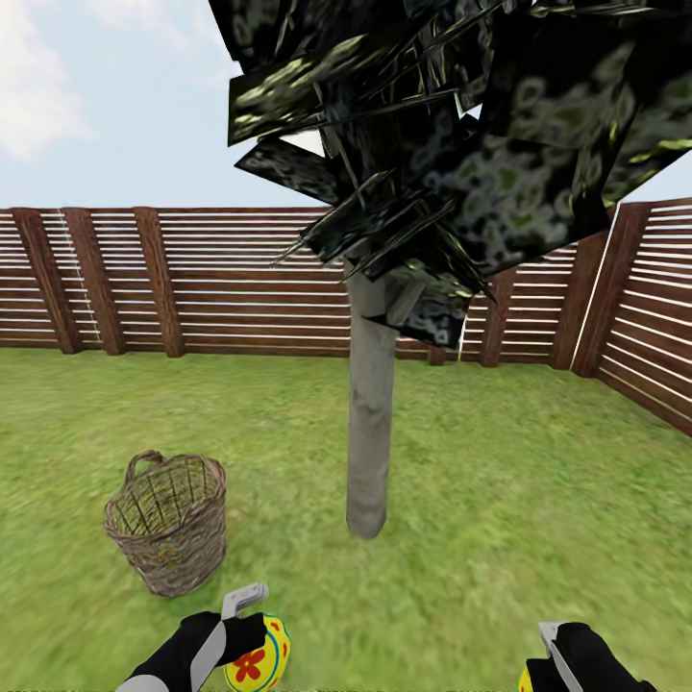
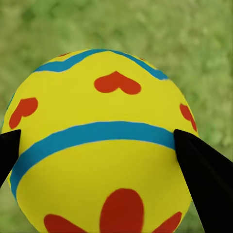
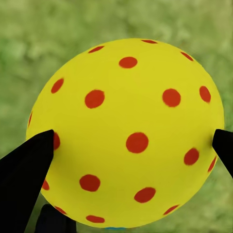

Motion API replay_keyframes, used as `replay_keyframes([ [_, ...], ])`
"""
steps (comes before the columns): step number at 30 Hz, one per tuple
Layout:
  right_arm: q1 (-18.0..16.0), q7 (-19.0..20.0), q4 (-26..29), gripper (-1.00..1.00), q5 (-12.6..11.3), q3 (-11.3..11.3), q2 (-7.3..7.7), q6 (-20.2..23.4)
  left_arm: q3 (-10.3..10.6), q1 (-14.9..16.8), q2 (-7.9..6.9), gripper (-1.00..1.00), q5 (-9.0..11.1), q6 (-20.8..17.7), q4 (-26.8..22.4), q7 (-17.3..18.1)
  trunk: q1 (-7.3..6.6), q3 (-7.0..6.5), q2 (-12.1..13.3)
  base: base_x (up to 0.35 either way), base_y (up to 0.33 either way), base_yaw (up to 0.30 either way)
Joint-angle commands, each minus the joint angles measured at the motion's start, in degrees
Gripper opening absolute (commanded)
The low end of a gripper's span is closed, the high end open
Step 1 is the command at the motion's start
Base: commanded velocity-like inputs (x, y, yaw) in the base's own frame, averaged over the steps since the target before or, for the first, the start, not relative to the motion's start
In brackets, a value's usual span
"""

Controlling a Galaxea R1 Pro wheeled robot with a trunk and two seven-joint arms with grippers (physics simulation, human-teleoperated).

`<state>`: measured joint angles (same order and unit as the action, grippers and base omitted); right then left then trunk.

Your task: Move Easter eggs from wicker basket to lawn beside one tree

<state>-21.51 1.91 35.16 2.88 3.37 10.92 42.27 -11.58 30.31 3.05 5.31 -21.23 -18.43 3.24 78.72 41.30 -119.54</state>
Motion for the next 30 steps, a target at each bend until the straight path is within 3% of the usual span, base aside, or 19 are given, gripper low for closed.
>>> replay_keyframes([
  [1, -0.02, 0.20, 0.09, -1.00, 0.29, 0.14, -0.02, 0.27, -0.20, 0.01, 0.04, -1.00, 0.52, -0.39, -0.12, 0.01, 0.22, 0.25, -0.44, 0.000, 0.000, 0.000],
  [30, -0.02, 0.20, 0.09, -1.00, 0.43, 0.06, -0.11, 0.27, -0.20, 0.01, 0.02, -1.00, 0.49, -0.39, -0.15, 0.01, 6.59, 5.45, -12.07, 0.000, 0.000, 0.000],
])
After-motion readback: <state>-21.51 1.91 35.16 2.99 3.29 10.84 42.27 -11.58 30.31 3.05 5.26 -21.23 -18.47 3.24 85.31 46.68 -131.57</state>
